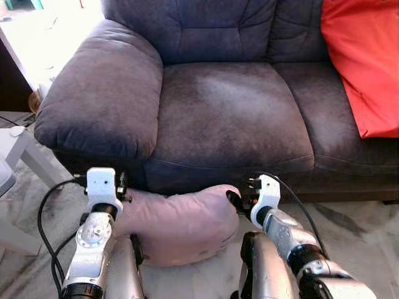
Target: Move the pillow to the sofa from floor
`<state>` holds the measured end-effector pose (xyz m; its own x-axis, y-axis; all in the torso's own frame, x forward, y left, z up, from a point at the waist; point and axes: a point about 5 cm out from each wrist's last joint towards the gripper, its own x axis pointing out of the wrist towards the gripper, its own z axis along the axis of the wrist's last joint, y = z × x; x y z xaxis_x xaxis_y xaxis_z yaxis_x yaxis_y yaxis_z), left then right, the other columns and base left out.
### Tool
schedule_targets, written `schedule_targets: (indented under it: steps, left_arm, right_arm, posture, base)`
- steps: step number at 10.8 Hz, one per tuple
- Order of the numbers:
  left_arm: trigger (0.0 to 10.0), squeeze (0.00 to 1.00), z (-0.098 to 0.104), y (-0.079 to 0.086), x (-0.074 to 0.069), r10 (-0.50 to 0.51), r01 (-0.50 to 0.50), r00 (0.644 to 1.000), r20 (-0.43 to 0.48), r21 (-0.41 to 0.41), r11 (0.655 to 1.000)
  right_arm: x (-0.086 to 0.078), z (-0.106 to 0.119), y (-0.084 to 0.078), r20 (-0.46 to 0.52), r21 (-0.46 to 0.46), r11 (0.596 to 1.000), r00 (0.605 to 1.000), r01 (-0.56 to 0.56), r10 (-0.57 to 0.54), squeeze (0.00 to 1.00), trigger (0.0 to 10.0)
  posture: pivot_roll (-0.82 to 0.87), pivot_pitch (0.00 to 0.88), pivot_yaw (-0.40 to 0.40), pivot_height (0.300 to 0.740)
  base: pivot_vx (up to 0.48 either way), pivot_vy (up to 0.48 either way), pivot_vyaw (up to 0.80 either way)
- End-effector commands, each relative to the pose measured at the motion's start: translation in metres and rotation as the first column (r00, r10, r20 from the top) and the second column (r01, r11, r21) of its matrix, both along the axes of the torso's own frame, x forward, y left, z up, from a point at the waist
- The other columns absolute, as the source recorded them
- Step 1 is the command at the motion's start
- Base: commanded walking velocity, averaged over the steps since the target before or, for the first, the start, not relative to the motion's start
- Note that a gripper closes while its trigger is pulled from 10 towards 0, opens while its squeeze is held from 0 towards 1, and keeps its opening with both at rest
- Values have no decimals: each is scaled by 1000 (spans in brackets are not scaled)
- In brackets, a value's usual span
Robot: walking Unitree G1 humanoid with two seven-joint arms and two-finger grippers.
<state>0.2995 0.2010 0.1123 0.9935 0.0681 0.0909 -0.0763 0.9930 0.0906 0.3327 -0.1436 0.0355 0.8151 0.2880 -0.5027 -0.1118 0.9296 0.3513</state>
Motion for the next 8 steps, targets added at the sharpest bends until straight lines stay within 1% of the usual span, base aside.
schedule_targets:
  steps: [1, 2, 3, 4, 5, 6, 7, 8]
  left_arm:
    - [10000, 0, 3, -1, -1, -7, 7, 1000, 5, -18, 1000]
    - [10000, 0, 9, -3, -2, -18, 19, 999, 32, -17, 1000]
    - [10000, 0, 21, -5, -6, -22, 24, 996, 83, -28, 999]
    - [10000, 0, 28, -8, -9, -33, 35, 995, 92, -23, 999]
    - [10000, 0, 37, -14, -11, -61, 63, 993, 104, -19, 998]
    - [10000, 0, 44, -17, -13, -75, 78, 991, 114, -19, 997]
    - [10000, 0, 52, -20, -17, -76, 85, 986, 146, -53, 995]
    - [10000, 0, 64, -24, -19, -82, 92, 983, 164, -53, 994]
  right_arm:
    - [1, 0, 1, -7, -16, 1000, 1000, 4, -4, 0, 10000]
    - [6, 6, 4, 27, -6, 1000, 1000, 12, -11, 0, 10000]
    - [9, 11, 9, 48, -4, 1000, 999, 7, -7, 0, 10000]
    - [10, 12, 14, 56, 0, 1000, 998, -17, 17, 0, 10000]
    - [10, 13, 19, 55, 3, 1000, 998, -28, 28, 0, 10000]
    - [9, 11, 21, 51, 5, 999, 998, -37, 36, 0, 10000]
    - [7, 8, 23, 37, -2, 999, 998, -42, 42, 0, 10000]
    - [9, 10, 24, 43, -2, 999, 998, -48, 48, 0, 10000]
  posture:
    - [125, 145, -45, 472]
    - [129, 155, -42, 472]
    - [127, 163, -38, 472]
    - [132, 190, -42, 472]
    - [147, 213, -44, 472]
    - [148, 221, -43, 472]
    - [149, 231, -45, 472]
    - [157, 262, -49, 472]
  base:
    - [0, 0, 0]
    - [0, 0, 0]
    - [0, 0, 0]
    - [0, 0, 0]
    - [0, 0, 0]
    - [0, 0, 0]
    - [0, 0, 0]
    - [0, 0, 0]
